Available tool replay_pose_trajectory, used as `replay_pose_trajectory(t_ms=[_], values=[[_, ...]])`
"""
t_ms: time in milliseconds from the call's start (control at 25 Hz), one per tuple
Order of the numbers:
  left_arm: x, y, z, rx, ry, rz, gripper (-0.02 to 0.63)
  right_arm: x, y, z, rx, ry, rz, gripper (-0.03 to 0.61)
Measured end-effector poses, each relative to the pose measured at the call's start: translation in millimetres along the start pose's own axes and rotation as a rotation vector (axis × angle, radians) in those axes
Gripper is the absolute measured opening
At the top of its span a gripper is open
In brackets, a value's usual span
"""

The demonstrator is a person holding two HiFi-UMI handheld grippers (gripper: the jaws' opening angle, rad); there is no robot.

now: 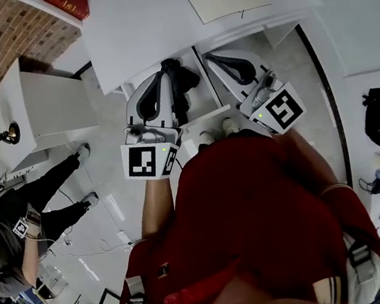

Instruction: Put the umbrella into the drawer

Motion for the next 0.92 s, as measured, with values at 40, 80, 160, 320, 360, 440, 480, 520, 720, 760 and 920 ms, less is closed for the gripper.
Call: replay_pose_trajectory(t_ms=[40, 80, 160, 320, 360, 440, 480, 520, 720, 760, 920], values=[[0, 0, 0, -0.001, 0.002, -0.002, 0.006, 1, -1, 0, 0.001, -0.001, -0.003, -0.004], [0, 0, 0, -0.002, 0.004, -0.005, 0.006, 1, -1, 0, 0.001, -0.002, -0.005, -0.003], [0, 0, -1, -0.002, 0.007, -0.012, 0.006, 2, -2, -1, -0.002, -0.002, -0.008, -0.004], [-1, 3, -3, -0.005, 0.007, -0.02, 0.006, 6, -4, -3, -0.007, 0.001, -0.009, -0.004], [-1, 3, -3, -0.007, 0.007, -0.022, 0.006, 6, -4, -4, -0.005, -0.003, -0.014, -0.003], [-1, 4, -4, -0.01, 0.008, -0.025, 0.006, 6, -5, -5, -0.006, -0.01, -0.019, -0.003], [-1, 5, -4, -0.011, 0.007, -0.026, 0.006, 5, -5, -5, -0.008, -0.013, -0.019, -0.004], [-2, 5, -5, -0.012, 0.006, -0.027, 0.006, 5, -6, -6, -0.009, -0.014, -0.018, -0.004], [-4, 6, -7, -0.015, 0.001, -0.034, 0.006, 6, -9, -9, -0.011, -0.015, -0.014, -0.003], [-4, 7, -7, -0.016, 0.001, -0.035, 0.006, 6, -9, -10, -0.013, -0.017, -0.014, -0.003], [-6, 8, -6, -0.019, -0.003, -0.038, 0.006, 5, -8, -13, -0.021, -0.022, -0.016, -0.004]])
Point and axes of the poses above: the fingertips, and each gripper's own axes: z forward along the fingers, y to its right, x out of its top, the point moved 6 cm from there along -z, backward along the fingers, and after that the axes turned 13 degrees about x, right-handed, at the moved point
